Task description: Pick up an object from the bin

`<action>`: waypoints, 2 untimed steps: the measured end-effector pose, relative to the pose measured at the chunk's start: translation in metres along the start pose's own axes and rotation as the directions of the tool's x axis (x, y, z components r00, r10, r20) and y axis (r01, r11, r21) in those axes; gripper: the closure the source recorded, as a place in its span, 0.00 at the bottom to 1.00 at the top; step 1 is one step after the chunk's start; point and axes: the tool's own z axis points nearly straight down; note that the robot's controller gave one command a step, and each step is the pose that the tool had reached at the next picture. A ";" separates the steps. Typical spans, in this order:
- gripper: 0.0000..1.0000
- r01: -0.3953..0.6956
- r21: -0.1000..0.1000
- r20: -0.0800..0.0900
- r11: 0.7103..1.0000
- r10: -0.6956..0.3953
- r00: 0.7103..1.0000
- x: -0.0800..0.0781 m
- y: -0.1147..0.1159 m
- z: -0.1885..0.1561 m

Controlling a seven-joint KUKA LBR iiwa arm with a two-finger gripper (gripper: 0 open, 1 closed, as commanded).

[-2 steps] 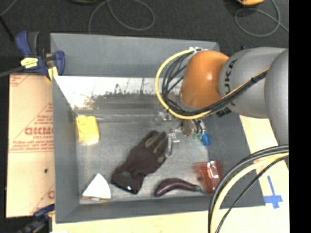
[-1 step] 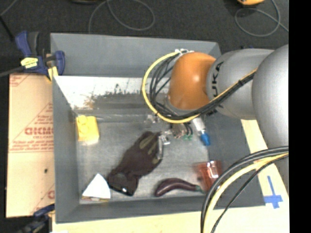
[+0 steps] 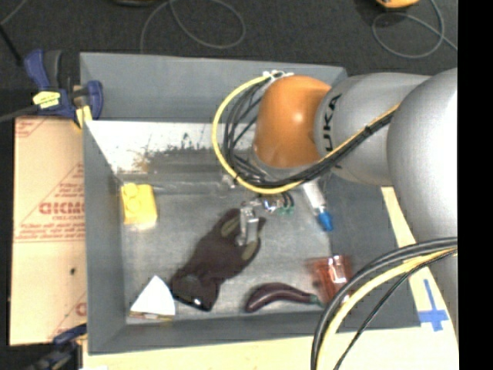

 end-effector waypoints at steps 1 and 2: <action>0.00 0.173 -0.005 -0.010 0.985 -0.173 0.985 0.006 0.043 0.028; 1.00 0.191 0.000 0.006 0.982 -0.191 0.982 0.013 0.068 0.032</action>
Offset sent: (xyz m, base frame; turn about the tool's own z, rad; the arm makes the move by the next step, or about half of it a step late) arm -0.0252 0.0653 -0.0348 -0.1909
